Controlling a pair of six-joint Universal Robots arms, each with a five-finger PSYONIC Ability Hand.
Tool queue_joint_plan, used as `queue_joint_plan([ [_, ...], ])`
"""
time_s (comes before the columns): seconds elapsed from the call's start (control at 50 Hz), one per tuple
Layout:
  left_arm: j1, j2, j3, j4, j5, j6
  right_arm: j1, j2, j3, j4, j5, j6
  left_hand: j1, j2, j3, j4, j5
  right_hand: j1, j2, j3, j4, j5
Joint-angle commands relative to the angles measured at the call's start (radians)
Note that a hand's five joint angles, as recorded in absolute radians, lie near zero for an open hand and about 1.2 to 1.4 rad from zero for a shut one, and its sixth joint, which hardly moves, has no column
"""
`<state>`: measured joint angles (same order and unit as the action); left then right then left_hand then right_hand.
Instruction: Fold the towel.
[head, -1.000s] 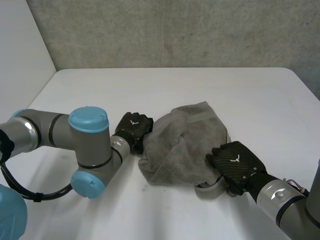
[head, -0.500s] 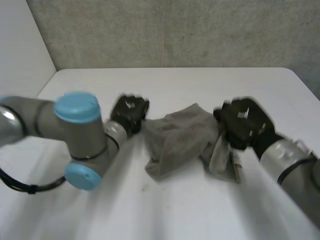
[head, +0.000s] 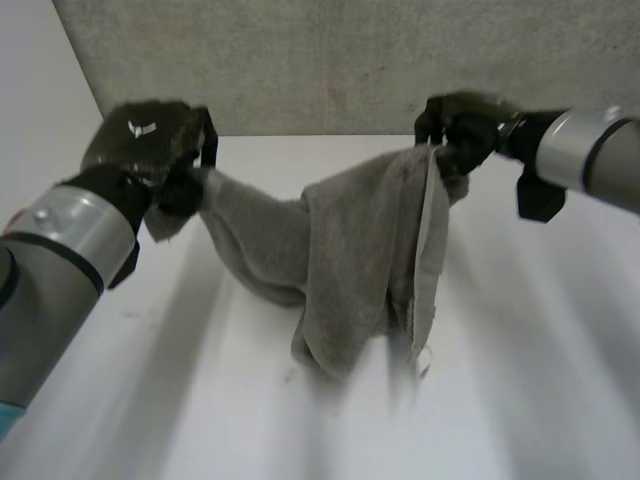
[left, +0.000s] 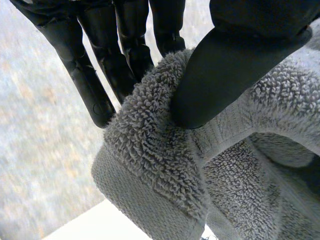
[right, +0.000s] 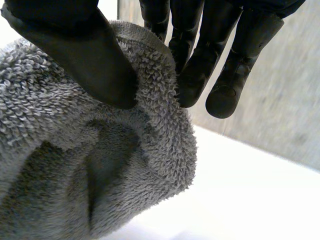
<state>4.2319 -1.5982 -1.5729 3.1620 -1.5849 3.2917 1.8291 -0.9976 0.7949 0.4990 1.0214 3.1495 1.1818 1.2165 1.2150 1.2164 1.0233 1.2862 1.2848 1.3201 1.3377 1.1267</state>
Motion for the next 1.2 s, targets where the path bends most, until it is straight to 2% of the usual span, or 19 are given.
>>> queue_joint_plan([
  [0.02,0.025,-0.067,-0.079,0.019,0.006,-0.001,0.012,0.241,-0.132,0.039,0.02,-0.029,0.215,0.18,0.181,0.18,0.198,0.11,0.111,0.076,0.059,0.095],
  [0.04,0.025,-0.068,-0.079,0.02,0.006,-0.001,0.012,0.279,-0.158,0.039,0.025,-0.042,0.215,0.18,0.181,0.18,0.198,0.065,0.066,0.031,0.013,0.05],
  [0.06,0.025,-0.116,-0.078,0.026,0.005,-0.001,0.012,0.304,-0.183,0.039,0.035,-0.055,0.215,0.18,0.181,0.18,0.198,-0.209,-0.208,-0.243,-0.261,-0.224],
  [0.08,0.025,-0.155,-0.069,0.027,0.003,-0.001,0.012,0.304,-0.183,0.039,0.035,-0.055,0.215,0.18,0.181,0.18,0.198,-0.212,-0.21,-0.246,-0.263,-0.227],
  [0.12,0.026,-0.185,-0.058,0.029,0.003,-0.001,0.006,0.32,-0.21,0.039,0.086,-0.091,0.215,0.18,0.181,0.18,0.198,-1.112,-1.11,-1.146,-1.163,-1.127],
  [0.22,0.029,-0.253,-0.012,0.032,0.002,0.0,0.004,0.266,-0.2,0.041,0.158,-0.149,0.215,0.18,0.181,0.18,0.198,-1.112,-1.11,-1.146,-1.163,-1.127],
  [0.3,0.068,-0.278,0.014,0.042,0.0,0.0,0.004,0.182,-0.135,0.038,0.174,-0.167,0.215,0.18,0.181,0.18,0.198,-1.112,-1.11,-1.146,-1.163,-1.127],
  [0.46,0.128,-0.279,0.004,0.085,-0.003,0.0,0.013,-0.076,0.207,-0.074,0.16,-0.247,0.215,0.18,0.181,0.18,0.198,-1.112,-1.11,-1.146,-1.163,-1.127],
  [0.5,0.138,-0.279,-0.001,0.084,-0.003,0.0,0.015,-0.172,0.394,-0.161,0.154,-0.334,0.215,0.18,0.181,0.18,0.198,-1.061,-1.06,-1.095,-1.112,-1.076],
  [0.56,0.148,-0.276,-0.01,0.084,-0.003,-0.001,0.015,-0.219,0.486,-0.214,0.146,-0.382,0.215,0.18,0.181,0.18,0.198,-1.034,-1.033,-1.068,-1.085,-1.049],
  [0.6,0.152,-0.276,-0.013,0.085,-0.001,-0.001,0.024,-0.304,0.669,-0.305,0.146,-0.48,0.215,0.18,0.181,0.18,0.198,-1.007,-1.006,-1.041,-1.059,-1.023],
  [0.72,0.167,-0.276,-0.018,0.085,-0.001,-0.001,0.082,-0.365,0.944,-0.472,0.143,-0.626,0.215,0.18,0.181,0.18,0.198,-0.984,-0.983,-1.018,-1.036,-0.999],
  [0.78,0.175,-0.276,-0.018,0.085,0.0,-0.001,0.088,-0.366,1.0,-0.531,0.141,-0.649,0.215,0.18,0.181,0.18,0.198,-0.96,-0.959,-0.994,-1.012,-0.976],
  [0.88,0.178,-0.278,-0.018,0.085,0.0,-0.001,0.094,-0.368,1.144,-0.727,0.1,-0.694,0.215,0.18,0.181,0.18,0.198,-0.779,-0.777,-0.813,-0.83,-0.794],
  [1.0,0.178,-0.278,-0.026,0.085,0.0,-0.001,0.096,-0.346,1.193,-0.792,0.048,-0.698,0.215,0.18,0.181,0.18,0.198,-0.696,-0.695,-0.73,-0.748,-0.711],
  [1.04,0.178,-0.278,-0.03,0.085,0.0,-0.001,0.099,-0.325,1.198,-0.824,0.025,-0.701,0.215,0.18,0.181,0.18,0.198,-0.419,-0.418,-0.453,-0.471,-0.434],
  [1.06,0.178,-0.278,-0.032,0.085,0.0,-0.001,0.099,-0.325,1.198,-0.824,0.025,-0.701,0.215,0.18,0.181,0.18,0.198,-0.417,-0.416,-0.451,-0.469,-0.432],
  [1.1,0.178,-0.276,-0.032,0.084,-0.001,-0.001,0.095,-0.325,1.187,-0.856,0.025,-0.694,0.215,0.18,0.181,0.18,0.198,0.108,0.109,0.074,0.056,0.093],
  [1.2,0.181,-0.266,-0.032,0.076,-0.003,0.0,0.087,-0.352,1.153,-0.872,0.04,-0.659,0.215,0.18,0.181,0.18,0.198,0.11,0.111,0.076,0.059,0.095],
])
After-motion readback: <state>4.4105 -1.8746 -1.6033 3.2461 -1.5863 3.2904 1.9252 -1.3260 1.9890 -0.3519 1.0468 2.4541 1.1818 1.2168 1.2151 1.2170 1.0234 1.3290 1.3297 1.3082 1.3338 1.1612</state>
